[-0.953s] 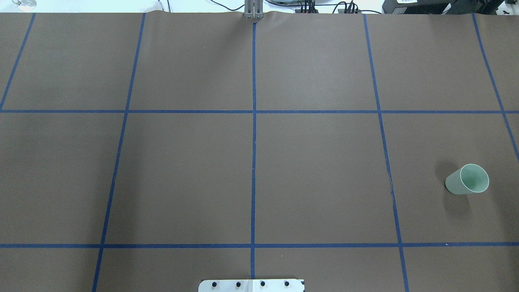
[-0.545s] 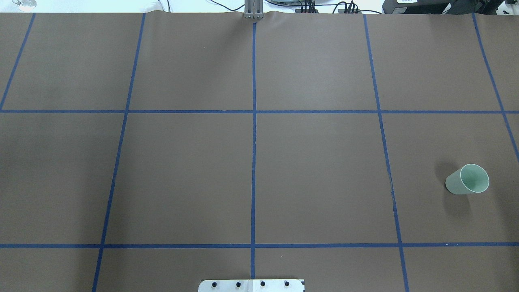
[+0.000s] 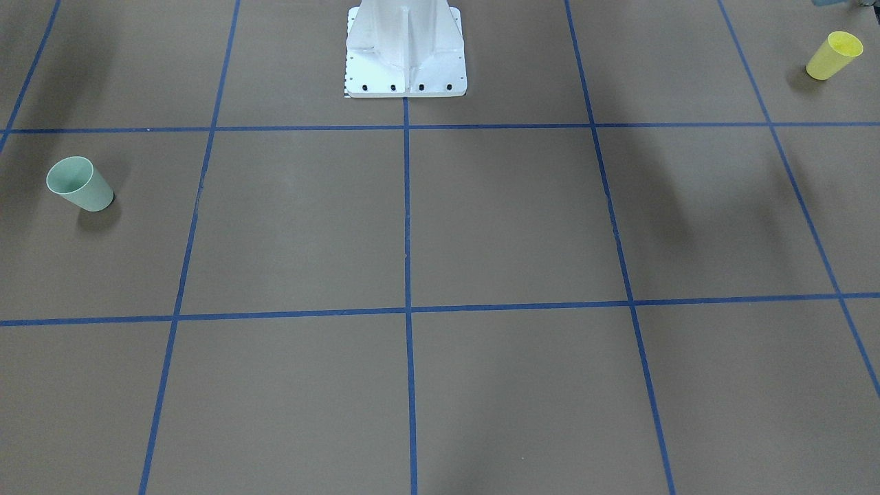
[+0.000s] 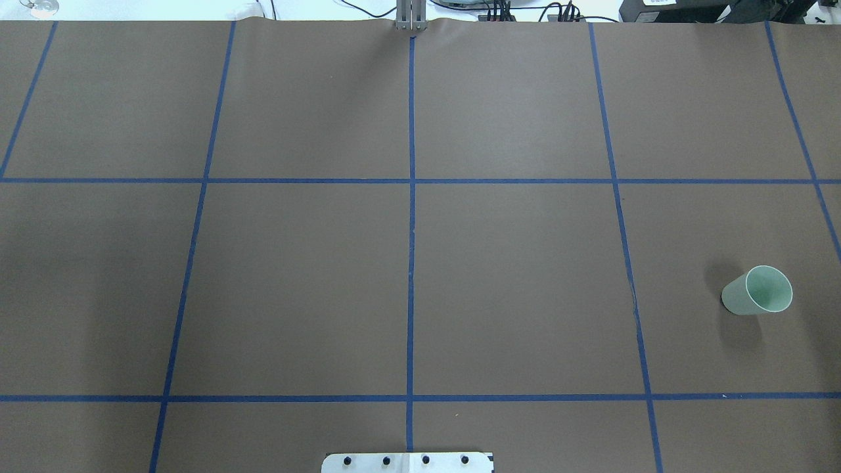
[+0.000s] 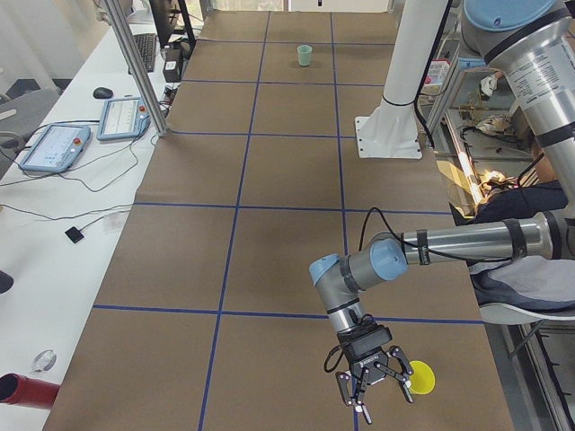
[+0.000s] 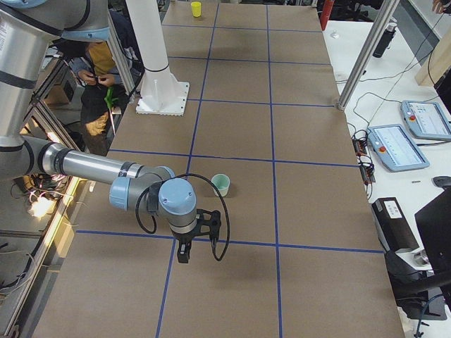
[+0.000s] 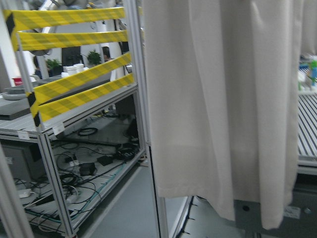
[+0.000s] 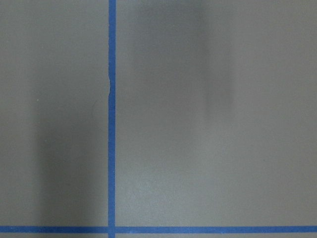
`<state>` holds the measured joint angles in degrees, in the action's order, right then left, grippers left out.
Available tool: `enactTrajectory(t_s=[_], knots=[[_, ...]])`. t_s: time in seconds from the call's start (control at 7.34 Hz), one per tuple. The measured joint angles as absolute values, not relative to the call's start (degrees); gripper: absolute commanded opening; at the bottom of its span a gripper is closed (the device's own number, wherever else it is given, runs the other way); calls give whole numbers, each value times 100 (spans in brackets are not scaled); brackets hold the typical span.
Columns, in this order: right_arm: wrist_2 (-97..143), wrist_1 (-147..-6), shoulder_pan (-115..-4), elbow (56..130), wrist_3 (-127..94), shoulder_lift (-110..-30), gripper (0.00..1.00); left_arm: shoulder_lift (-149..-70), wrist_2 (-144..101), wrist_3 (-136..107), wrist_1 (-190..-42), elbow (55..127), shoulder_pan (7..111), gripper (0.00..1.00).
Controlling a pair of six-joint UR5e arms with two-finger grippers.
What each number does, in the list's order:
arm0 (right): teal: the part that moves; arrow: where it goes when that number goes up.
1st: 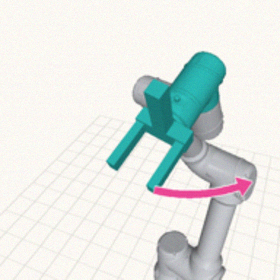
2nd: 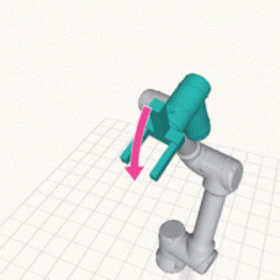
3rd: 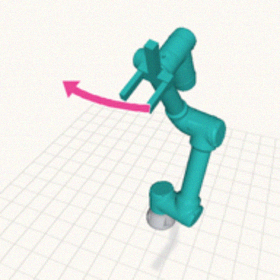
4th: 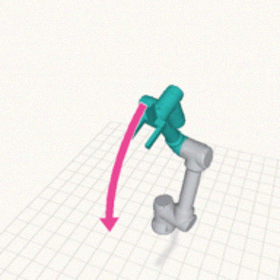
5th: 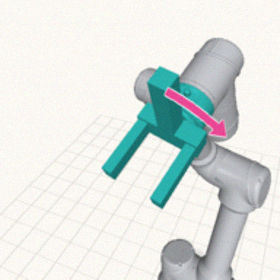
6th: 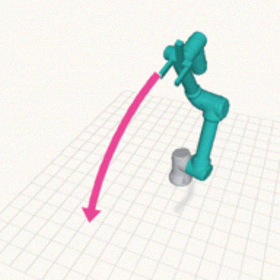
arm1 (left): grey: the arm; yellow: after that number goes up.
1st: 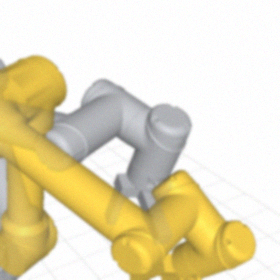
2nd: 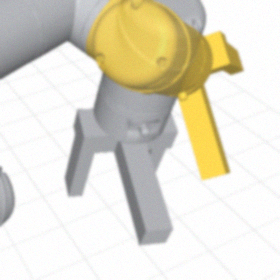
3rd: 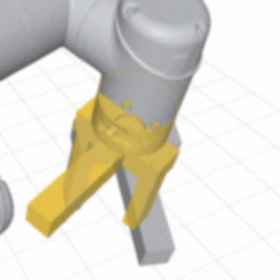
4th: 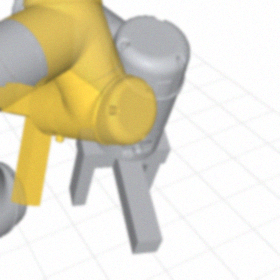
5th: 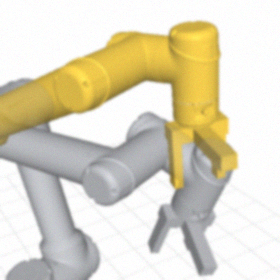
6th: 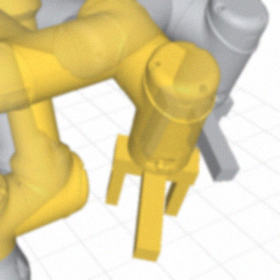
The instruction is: Transfer and stack yellow cup on green cup
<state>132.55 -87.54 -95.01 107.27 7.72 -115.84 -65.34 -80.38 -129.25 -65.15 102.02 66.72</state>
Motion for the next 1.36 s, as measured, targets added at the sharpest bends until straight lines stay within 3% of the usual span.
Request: enactTrajectory(t_s=[0.41,0.82,1.36], knots=[[13255,-8754,-9501,10725,744,-11535,100,-7756,-8936,-13944,-5245,9141,6062,100],[13254,-8746,-9501,10733,738,-11511,100,-7873,-10025,-14458,-5088,8578,5529,100],[13254,-8745,-9501,10749,723,-11424,100,-7900,-11272,-14849,-5090,8381,4755,100]])
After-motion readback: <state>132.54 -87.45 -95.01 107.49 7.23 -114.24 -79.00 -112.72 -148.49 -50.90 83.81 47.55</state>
